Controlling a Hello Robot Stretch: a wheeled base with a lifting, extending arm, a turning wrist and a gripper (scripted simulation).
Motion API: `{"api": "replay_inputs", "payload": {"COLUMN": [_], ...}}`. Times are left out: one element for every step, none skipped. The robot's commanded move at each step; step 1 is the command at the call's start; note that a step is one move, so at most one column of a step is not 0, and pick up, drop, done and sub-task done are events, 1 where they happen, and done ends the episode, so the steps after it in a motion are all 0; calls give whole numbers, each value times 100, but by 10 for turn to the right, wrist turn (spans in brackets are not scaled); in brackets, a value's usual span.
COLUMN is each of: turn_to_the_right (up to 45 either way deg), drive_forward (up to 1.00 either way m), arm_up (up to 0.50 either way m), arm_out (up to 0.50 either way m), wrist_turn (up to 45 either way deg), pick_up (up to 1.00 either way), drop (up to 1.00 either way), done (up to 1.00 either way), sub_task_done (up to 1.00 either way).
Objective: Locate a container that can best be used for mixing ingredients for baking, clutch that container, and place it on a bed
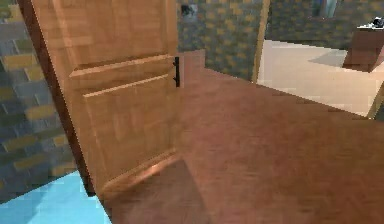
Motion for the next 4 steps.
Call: {"api": "replay_inputs", "payload": {"turn_to_the_right": [-450, -330, 0, 450], "drive_forward": [0, 0, 45, 0], "arm_up": [0, 0, 0, 0], "arm_out": [0, 0, 0, 0], "wrist_turn": [0, 0, 0, 0], "pick_up": [0, 0, 0, 0], "drop": [0, 0, 0, 0], "done": [0, 0, 0, 0], "sub_task_done": [0, 0, 0, 0]}}
